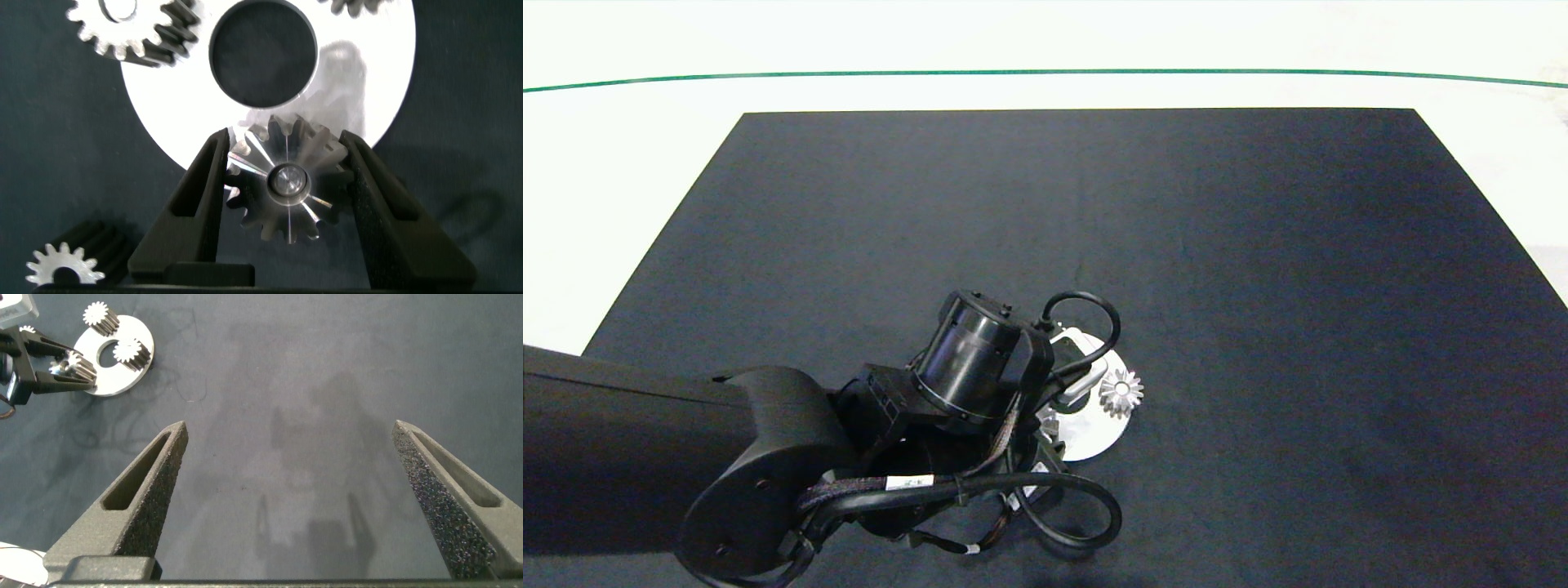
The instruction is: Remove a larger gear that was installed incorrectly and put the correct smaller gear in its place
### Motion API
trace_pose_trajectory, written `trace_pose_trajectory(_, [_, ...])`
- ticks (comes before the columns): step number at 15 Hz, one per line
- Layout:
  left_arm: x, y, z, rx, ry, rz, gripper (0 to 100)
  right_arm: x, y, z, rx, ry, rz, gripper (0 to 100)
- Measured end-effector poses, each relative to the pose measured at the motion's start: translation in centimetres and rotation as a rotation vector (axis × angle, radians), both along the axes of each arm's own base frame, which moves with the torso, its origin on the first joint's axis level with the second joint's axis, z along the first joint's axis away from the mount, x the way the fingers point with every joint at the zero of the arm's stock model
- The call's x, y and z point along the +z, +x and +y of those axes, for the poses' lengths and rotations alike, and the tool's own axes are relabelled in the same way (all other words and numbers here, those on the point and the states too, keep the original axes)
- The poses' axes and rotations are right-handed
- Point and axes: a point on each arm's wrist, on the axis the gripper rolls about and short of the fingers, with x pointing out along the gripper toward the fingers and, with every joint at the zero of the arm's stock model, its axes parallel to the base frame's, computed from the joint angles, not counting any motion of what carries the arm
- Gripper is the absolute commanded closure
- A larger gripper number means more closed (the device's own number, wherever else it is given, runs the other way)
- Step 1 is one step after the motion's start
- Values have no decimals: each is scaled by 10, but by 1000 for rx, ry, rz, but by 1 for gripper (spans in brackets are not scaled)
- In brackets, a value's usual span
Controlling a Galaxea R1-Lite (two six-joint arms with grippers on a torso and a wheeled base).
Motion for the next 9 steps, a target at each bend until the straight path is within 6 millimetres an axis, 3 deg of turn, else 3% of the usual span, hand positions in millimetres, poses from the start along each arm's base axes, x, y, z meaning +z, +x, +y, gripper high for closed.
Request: trace_pose_trajectory(9, [9,0,1,8,-19,-5,69,-1,1,0,2,0,9,0])
